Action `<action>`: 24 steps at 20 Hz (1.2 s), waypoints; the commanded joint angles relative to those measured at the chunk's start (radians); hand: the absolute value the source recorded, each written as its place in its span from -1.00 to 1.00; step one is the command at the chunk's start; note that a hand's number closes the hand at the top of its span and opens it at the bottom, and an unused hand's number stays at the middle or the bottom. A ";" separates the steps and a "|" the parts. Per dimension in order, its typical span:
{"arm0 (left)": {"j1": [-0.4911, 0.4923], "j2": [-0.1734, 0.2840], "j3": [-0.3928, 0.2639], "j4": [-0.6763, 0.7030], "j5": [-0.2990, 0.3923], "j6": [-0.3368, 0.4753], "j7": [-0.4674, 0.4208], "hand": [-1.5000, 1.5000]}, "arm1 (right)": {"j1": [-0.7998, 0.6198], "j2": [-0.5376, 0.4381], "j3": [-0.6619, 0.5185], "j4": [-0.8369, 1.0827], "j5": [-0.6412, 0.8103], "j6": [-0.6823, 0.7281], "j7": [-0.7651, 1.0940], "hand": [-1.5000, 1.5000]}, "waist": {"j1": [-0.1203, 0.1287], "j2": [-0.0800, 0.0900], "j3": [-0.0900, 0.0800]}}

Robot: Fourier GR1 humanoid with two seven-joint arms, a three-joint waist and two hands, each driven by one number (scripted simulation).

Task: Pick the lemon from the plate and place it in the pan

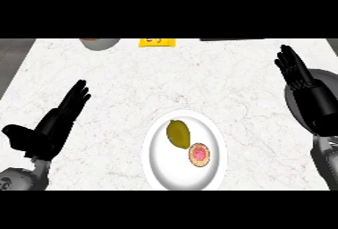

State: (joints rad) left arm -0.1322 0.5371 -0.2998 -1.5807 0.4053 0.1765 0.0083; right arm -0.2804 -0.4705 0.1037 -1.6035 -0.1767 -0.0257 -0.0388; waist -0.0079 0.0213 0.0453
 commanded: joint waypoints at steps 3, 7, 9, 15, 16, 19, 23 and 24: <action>-0.056 0.004 0.037 0.008 -0.031 0.041 0.000 0.00 | -0.050 0.118 0.148 0.079 -0.135 0.254 -0.140 1.00 | 0.082 0.004 -0.038; -0.085 -0.041 0.048 0.027 -0.039 0.098 -0.002 0.00 | -0.063 0.185 0.319 0.149 -0.155 0.477 -0.255 1.00 | 0.121 0.022 -0.037; -0.085 -0.056 0.070 0.058 -0.050 0.137 -0.005 0.00 | -0.031 0.199 0.221 0.247 -0.028 0.391 -0.554 -1.00 | 0.055 0.005 -0.038; -0.078 -0.093 0.063 0.123 -0.078 0.147 -0.044 0.00 | -0.053 0.101 0.094 0.525 0.107 0.376 -0.948 -1.00 | 0.038 -0.002 -0.041; -0.127 -0.078 0.090 0.150 -0.069 0.142 -0.002 0.00 | -0.122 0.057 0.060 0.550 0.082 0.429 -0.949 -1.00 | 0.029 -0.007 -0.043; -0.138 -0.077 0.097 0.121 -0.068 0.141 0.017 0.00 | -0.185 -0.052 0.077 0.610 0.149 0.480 -0.983 -1.00 | 0.034 -0.011 -0.043; -0.129 -0.096 0.091 0.151 -0.083 0.142 -0.003 0.00 | -0.260 -0.188 0.128 0.542 0.243 0.475 -0.902 -1.00 | 0.025 -0.016 -0.045; -0.089 -0.101 0.073 0.099 -0.092 0.150 0.001 0.00 | -0.317 -0.177 0.126 0.592 0.250 0.473 -0.887 -1.00 | 0.042 -0.016 -0.044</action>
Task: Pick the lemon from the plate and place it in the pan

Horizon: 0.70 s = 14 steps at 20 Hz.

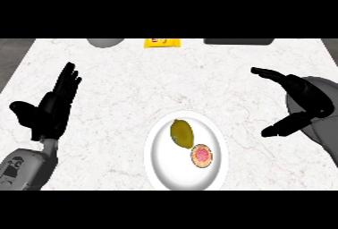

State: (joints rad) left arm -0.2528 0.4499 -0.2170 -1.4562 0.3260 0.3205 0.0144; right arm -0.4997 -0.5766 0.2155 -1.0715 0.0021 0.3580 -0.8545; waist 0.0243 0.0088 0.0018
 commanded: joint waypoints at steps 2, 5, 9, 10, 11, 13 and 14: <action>0.001 -0.006 0.030 0.036 -0.009 -0.018 -0.022 0.00 | -0.124 -0.106 0.012 0.023 0.055 0.142 -0.011 -1.00 | -0.011 -0.006 -0.002; 0.018 -0.016 0.045 0.032 -0.024 -0.040 -0.019 0.00 | -0.149 -0.062 0.006 0.002 0.073 0.127 0.022 -1.00 | -0.015 -0.008 -0.002; 0.005 -0.021 0.091 0.074 -0.028 -0.075 -0.032 0.00 | -0.130 -0.020 -0.007 -0.178 0.082 0.067 0.171 -1.00 | -0.026 -0.010 -0.002; -0.072 -0.068 0.055 0.107 -0.064 -0.024 0.008 0.00 | -0.193 0.003 -0.004 -0.136 0.077 0.086 0.181 -1.00 | -0.026 -0.008 -0.002; -0.051 -0.034 0.088 0.094 -0.049 -0.080 -0.006 0.00 | -0.166 0.022 -0.004 -0.187 0.084 0.079 0.225 -1.00 | -0.025 -0.010 -0.002; -0.010 -0.077 0.050 0.017 -0.102 -0.014 0.023 0.00 | -0.116 0.018 -0.007 -0.198 0.090 0.118 0.182 -1.00 | -0.024 -0.010 -0.002; 0.006 -0.038 0.103 0.035 -0.053 -0.083 -0.005 0.00 | -0.119 0.014 -0.004 -0.222 0.078 0.149 0.186 -1.00 | -0.023 -0.010 -0.002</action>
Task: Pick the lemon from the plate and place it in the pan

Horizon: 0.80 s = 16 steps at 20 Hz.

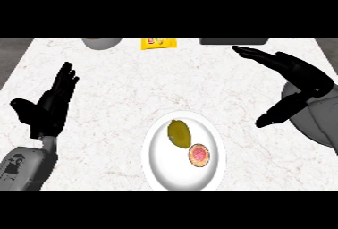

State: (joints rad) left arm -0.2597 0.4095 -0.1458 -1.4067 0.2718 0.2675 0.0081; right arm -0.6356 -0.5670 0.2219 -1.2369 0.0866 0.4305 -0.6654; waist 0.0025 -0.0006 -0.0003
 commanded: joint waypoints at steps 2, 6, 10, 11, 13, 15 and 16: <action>-0.034 -0.014 0.032 0.031 -0.019 -0.015 0.007 0.00 | 0.016 0.043 0.029 -0.092 0.001 0.088 0.040 -1.00 | -0.004 0.000 0.000; -0.009 0.004 0.071 0.015 -0.002 -0.050 0.024 0.00 | 0.052 0.067 0.056 -0.170 0.006 0.121 0.066 -1.00 | -0.003 -0.001 0.000; 0.032 -0.047 0.049 -0.037 -0.057 -0.021 0.025 0.00 | 0.090 0.121 0.068 -0.298 0.063 0.088 0.232 -1.00 | -0.003 -0.001 0.000; 0.004 -0.052 0.067 0.075 -0.053 -0.050 -0.034 0.00 | 0.131 0.076 0.070 -0.302 0.078 0.111 0.213 -1.00 | -0.009 0.000 0.000; -0.006 -0.091 0.051 0.050 -0.076 -0.041 -0.033 0.00 | 0.118 0.143 0.073 -0.287 0.099 0.107 0.267 -1.00 | -0.004 0.000 0.000; 0.024 -0.100 0.054 0.010 -0.093 -0.041 -0.019 0.00 | 0.140 0.150 0.045 -0.296 0.126 0.114 0.279 -1.00 | -0.002 0.000 0.000; -0.014 -0.067 0.081 0.001 -0.085 -0.049 0.024 0.00 | 0.165 0.179 0.070 -0.231 0.193 0.049 0.195 -1.00 | 0.000 0.001 0.000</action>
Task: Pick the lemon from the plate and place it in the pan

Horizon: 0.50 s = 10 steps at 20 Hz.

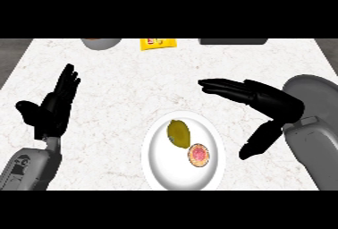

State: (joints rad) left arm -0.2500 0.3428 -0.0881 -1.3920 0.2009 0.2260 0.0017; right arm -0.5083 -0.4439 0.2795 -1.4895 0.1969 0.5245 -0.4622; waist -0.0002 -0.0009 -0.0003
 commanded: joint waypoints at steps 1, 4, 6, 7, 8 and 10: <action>-0.031 -0.032 0.002 0.040 -0.032 -0.014 0.006 0.00 | 0.005 0.102 0.027 -0.009 0.072 -0.032 0.093 -1.00 | 0.001 0.001 0.000; 0.040 -0.015 0.025 -0.073 -0.024 -0.021 0.055 0.00 | -0.007 0.084 -0.028 0.010 0.103 -0.017 0.115 -1.00 | 0.005 0.000 0.000; 0.017 -0.001 0.046 -0.067 -0.026 -0.046 0.052 0.00 | -0.030 0.082 -0.020 0.103 0.158 -0.009 0.057 -1.00 | 0.007 0.001 0.000; 0.001 -0.012 0.044 -0.052 -0.026 -0.051 0.068 0.00 | -0.067 0.072 -0.030 0.162 0.170 0.014 0.012 -1.00 | 0.008 0.002 0.000; 0.075 -0.025 0.034 -0.112 -0.061 -0.022 0.047 0.00 | 0.005 0.114 0.002 0.052 0.192 -0.014 0.074 -1.00 | 0.005 0.000 0.000; -0.039 -0.023 0.054 -0.061 -0.050 -0.028 0.104 0.00 | -0.062 0.101 0.008 0.179 0.225 0.013 -0.015 -1.00 | 0.007 0.002 0.001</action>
State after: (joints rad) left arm -0.2534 0.3329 -0.0432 -1.4456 0.1682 0.1919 0.0732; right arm -0.5330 -0.3552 0.2742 -1.4001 0.3588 0.5218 -0.4239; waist 0.0044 0.0001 0.0000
